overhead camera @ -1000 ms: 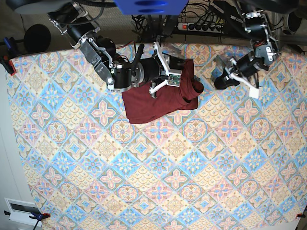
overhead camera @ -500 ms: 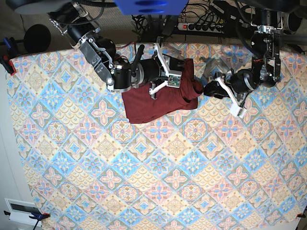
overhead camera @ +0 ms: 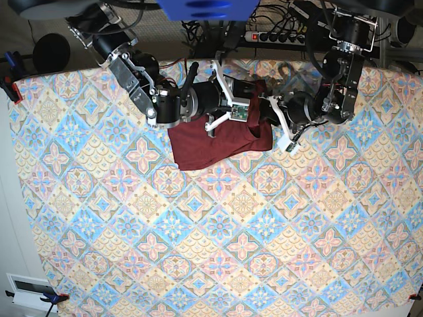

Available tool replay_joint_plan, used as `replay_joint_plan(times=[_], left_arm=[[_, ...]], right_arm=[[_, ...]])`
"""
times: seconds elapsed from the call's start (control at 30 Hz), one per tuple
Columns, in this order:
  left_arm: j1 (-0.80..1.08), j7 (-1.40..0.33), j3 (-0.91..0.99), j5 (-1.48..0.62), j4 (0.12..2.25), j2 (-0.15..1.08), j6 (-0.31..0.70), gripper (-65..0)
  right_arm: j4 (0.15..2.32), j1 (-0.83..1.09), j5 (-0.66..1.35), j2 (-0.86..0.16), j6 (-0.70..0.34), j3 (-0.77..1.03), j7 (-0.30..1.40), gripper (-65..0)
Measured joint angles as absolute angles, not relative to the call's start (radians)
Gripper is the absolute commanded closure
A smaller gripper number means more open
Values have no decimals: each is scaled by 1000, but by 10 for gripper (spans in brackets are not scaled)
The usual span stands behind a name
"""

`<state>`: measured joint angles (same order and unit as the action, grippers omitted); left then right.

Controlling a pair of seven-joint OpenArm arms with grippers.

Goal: Layout the t-shirt on the table in an organized manner, then fold the t-shirt properly
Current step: 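Grasp the bundle edge with the left gripper and tuck it under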

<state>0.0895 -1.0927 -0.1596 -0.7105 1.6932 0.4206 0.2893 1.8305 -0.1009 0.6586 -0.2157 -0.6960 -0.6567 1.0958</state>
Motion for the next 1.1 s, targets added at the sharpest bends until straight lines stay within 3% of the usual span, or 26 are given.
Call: replay_joint_plan(times=[0.07,0.2,1.1], left_arm=[[89,-1088,-165,-675,1694,421,289,-196],[89,-997,-165,-628,1696,424,289,0],[-136,-976,-169,-579,1702,429,286,-2]], right_arm=[[1831,-118,659,-215,-696,-656,1093,-94],[1831,-110,659,-216,-696,-655,1093,-94],[1799,-113,662,-213,-696,-735,1092,-94]])
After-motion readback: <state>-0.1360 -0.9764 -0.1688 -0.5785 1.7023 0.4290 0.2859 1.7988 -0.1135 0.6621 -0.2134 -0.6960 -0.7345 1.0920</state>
